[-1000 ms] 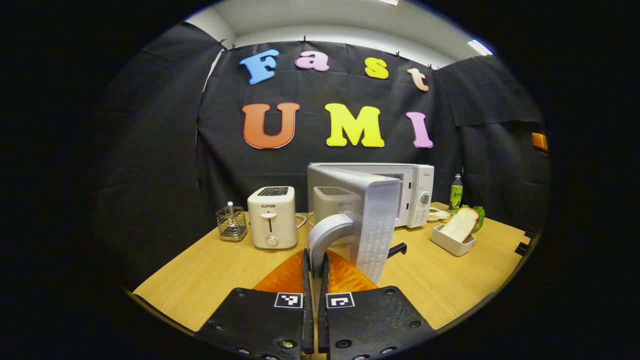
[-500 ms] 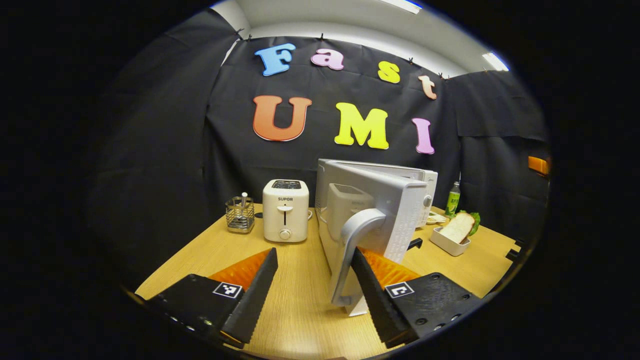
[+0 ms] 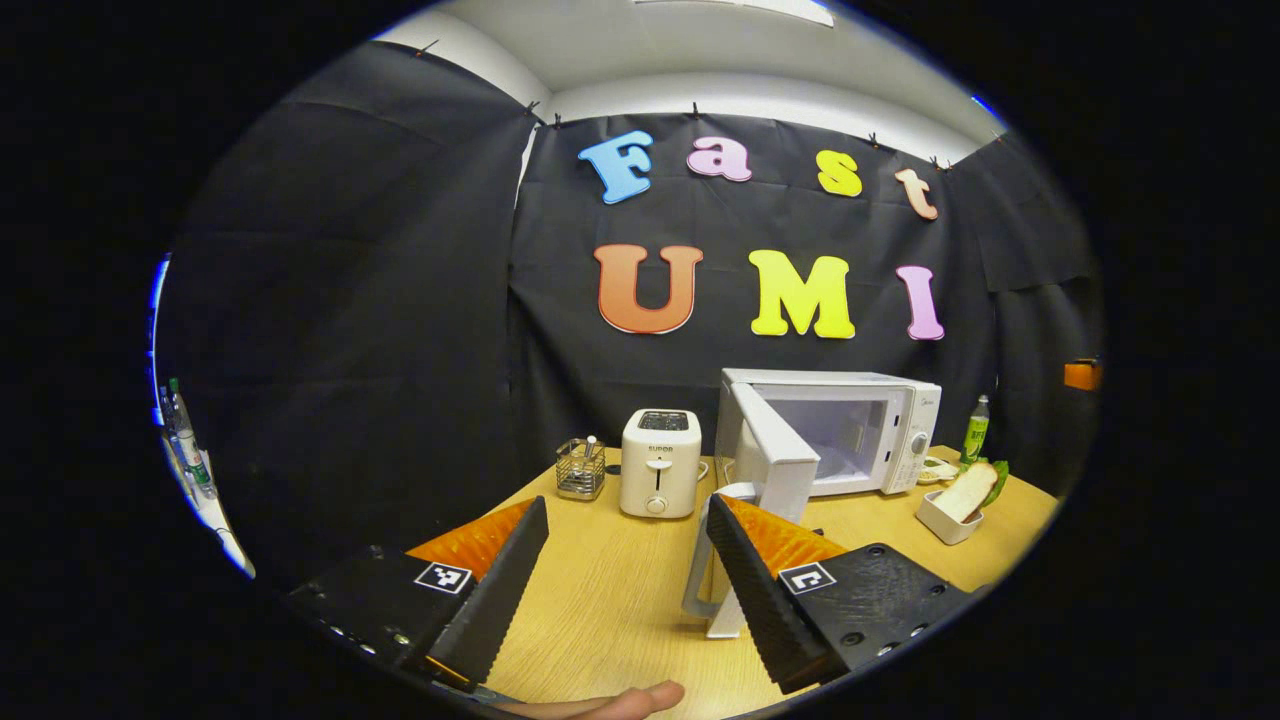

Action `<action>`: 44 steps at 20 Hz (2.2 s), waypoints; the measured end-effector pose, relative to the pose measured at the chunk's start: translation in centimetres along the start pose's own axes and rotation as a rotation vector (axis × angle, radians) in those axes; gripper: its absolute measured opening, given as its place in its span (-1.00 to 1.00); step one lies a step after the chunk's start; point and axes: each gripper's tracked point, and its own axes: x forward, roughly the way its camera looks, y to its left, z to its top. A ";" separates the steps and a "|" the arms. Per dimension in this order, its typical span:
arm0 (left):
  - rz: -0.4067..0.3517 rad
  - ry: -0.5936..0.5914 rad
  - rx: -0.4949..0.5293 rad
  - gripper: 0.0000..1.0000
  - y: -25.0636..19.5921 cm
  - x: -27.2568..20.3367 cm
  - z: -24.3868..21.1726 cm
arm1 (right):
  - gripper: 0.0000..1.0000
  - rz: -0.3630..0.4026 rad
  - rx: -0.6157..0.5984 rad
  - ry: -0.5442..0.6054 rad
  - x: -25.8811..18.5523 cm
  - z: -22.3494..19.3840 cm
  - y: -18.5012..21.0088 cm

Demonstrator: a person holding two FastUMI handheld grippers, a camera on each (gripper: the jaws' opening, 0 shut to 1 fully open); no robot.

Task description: Open the microwave oven with the left hand, put the food in, and close the microwave oven.

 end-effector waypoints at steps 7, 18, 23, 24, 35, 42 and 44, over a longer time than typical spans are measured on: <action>0.019 -0.074 -0.002 0.91 -2.8 -4.8 4.9 | 0.82 0.180 0.067 0.401 10.8 -8.9 -1.0; -0.015 -0.129 0.018 0.91 -8.5 -6.9 8.1 | 0.55 0.470 0.441 0.884 17.9 -15.9 -1.3; -0.004 -0.146 0.047 0.92 -8.5 -8.3 8.6 | 0.47 0.508 0.573 0.943 17.7 -17.0 -0.5; -0.005 -0.148 0.051 0.92 -8.5 -8.6 8.6 | 0.31 0.539 0.593 0.963 17.1 -17.2 0.1; -0.072 -0.190 0.061 0.91 -8.9 -14.6 9.5 | -0.30 0.464 0.444 0.784 12.6 -12.5 0.6; -0.075 -0.165 -0.011 0.92 -7.1 -15.5 8.9 | -0.30 0.329 0.168 0.597 9.9 -7.6 1.2; -0.069 -0.150 -0.005 0.91 -6.6 -15.2 8.5 | -0.30 0.317 0.094 0.556 9.6 -6.8 2.2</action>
